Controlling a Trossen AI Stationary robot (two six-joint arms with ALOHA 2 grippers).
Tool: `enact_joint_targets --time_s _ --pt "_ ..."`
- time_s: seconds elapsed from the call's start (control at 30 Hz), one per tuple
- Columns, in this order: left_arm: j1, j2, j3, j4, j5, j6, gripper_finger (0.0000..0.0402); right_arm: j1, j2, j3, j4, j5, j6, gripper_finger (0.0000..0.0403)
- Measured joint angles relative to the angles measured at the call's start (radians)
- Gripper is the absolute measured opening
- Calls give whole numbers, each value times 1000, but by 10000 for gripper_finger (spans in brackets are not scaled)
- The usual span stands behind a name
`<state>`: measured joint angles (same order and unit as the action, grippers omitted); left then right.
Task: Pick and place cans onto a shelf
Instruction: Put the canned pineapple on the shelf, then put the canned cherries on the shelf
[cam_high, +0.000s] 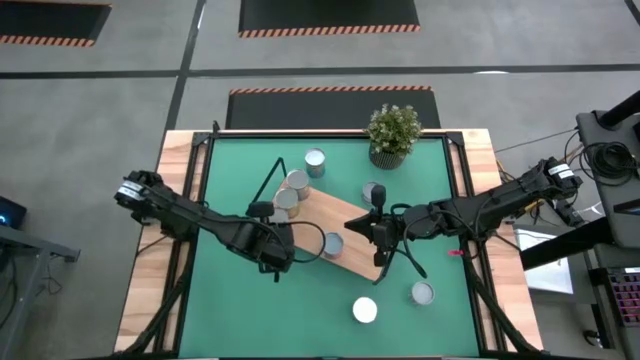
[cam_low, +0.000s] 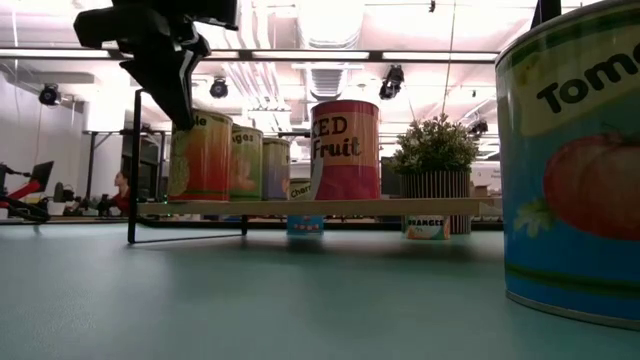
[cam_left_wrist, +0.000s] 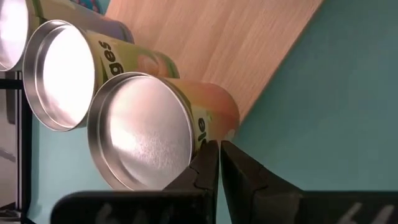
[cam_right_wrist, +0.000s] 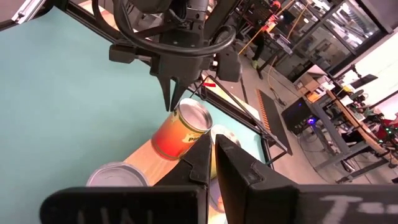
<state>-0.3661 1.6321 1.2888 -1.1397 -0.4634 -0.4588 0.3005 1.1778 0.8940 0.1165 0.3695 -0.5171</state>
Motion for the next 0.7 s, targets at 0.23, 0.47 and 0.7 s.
enact_joint_targets --time_s 0.23,0.47,0.7 --pt "-48 -8 19 4 -2 -11 0 0 0 0 0 0 0 13" --pt "-119 -71 24 105 -185 130 0 0 0 0 0 0 0 13" --pt "-148 -149 -11 341 -341 293 0 0 0 0 1 0 0 13"
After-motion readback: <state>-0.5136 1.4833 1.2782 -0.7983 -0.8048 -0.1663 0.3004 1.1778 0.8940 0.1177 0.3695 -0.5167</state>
